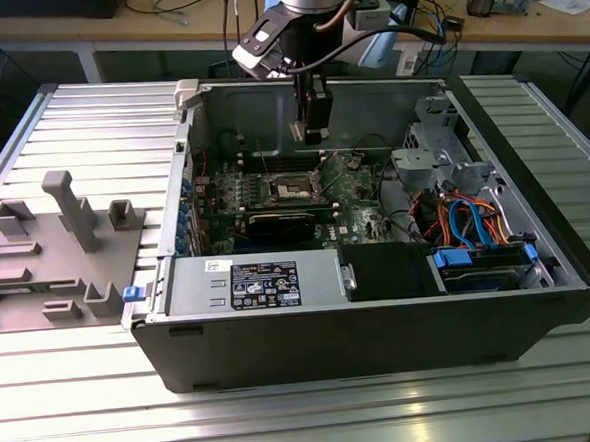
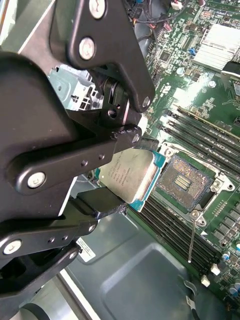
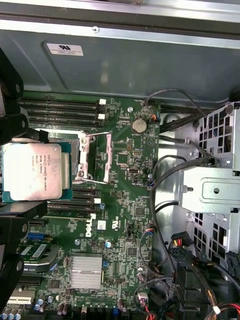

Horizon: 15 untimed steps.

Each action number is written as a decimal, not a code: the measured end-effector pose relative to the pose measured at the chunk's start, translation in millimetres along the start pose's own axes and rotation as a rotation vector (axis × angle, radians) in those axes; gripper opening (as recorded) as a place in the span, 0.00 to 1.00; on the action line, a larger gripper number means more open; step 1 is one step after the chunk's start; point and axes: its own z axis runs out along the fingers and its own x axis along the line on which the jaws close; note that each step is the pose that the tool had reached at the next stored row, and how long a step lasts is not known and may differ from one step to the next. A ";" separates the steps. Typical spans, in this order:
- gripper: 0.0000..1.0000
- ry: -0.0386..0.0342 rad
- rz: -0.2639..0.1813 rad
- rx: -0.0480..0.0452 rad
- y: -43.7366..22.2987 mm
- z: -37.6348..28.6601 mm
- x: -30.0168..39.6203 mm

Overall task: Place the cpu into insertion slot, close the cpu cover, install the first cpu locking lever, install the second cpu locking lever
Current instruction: 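Place the cpu into insertion slot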

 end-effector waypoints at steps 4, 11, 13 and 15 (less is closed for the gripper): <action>0.55 -0.0001 0.001 0.0000 -0.2 0.0 0.0; 0.55 0.0000 0.001 0.0000 -0.5 1.7 0.0; 0.55 -0.0001 0.001 0.0000 -0.5 2.3 0.0; 0.55 -0.0002 0.001 0.0000 -0.5 2.8 0.0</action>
